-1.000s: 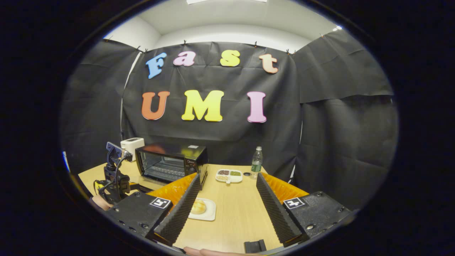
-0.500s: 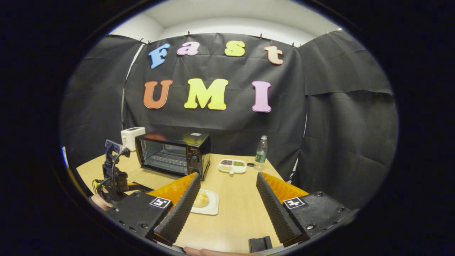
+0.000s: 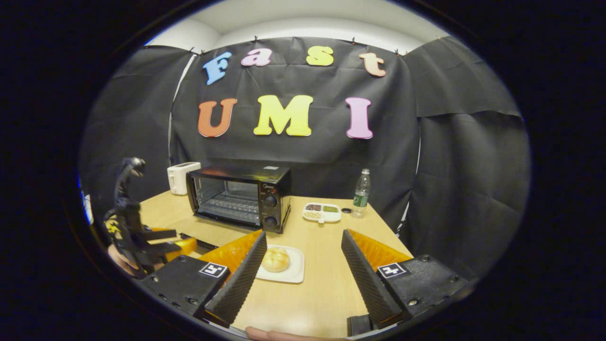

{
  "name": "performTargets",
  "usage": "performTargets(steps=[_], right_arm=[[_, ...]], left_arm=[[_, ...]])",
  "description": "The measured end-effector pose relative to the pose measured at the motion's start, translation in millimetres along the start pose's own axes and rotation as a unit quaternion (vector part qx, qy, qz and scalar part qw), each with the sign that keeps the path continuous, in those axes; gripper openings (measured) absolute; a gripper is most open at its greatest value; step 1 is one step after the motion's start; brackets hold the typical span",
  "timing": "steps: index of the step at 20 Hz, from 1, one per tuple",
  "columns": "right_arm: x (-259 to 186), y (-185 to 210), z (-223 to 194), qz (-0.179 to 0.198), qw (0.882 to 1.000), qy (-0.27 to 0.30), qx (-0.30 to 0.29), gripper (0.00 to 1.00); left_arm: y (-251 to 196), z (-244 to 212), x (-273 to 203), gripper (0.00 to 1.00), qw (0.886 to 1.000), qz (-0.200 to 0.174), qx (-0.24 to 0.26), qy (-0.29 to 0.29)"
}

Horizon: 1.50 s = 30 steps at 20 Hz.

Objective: Open the electric oven with the left hand, put the food in, and close the electric oven.

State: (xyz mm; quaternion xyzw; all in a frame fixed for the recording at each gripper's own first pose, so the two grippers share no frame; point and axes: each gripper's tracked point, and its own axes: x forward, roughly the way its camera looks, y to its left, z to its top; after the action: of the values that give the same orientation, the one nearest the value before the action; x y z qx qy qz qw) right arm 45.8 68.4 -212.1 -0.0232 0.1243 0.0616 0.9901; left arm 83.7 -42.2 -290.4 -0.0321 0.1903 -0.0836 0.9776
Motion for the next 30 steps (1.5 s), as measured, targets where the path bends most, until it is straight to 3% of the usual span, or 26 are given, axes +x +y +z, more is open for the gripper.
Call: performTargets(steps=[9,12,15,17,25,30], right_arm=[[55,37,-53,0.044,0.998,0.037,0.032,1.0],[79,41,-76,0.044,0.996,0.06,0.051,1.0],[101,55,-99,0.053,0.991,0.095,0.078,1.0],[114,66,-111,0.06,0.987,0.119,0.088,0.96],[147,72,-141,0.01,0.983,0.174,0.049,0.95],[163,75,-148,0.006,0.98,0.19,0.059,0.95]], left_arm=[[28,109,-132,0.93,0.986,0.051,0.015,-0.159],[31,118,-157,0.93,0.984,0.057,0.014,-0.17],[48,131,-181,0.93,0.978,0.089,0.021,-0.19],[56,136,-192,0.93,0.974,0.097,0.018,-0.203],[69,130,-187,0.93,0.975,0.087,-0.005,-0.202],[65,123,-181,0.93,0.976,0.046,-0.008,-0.211]])
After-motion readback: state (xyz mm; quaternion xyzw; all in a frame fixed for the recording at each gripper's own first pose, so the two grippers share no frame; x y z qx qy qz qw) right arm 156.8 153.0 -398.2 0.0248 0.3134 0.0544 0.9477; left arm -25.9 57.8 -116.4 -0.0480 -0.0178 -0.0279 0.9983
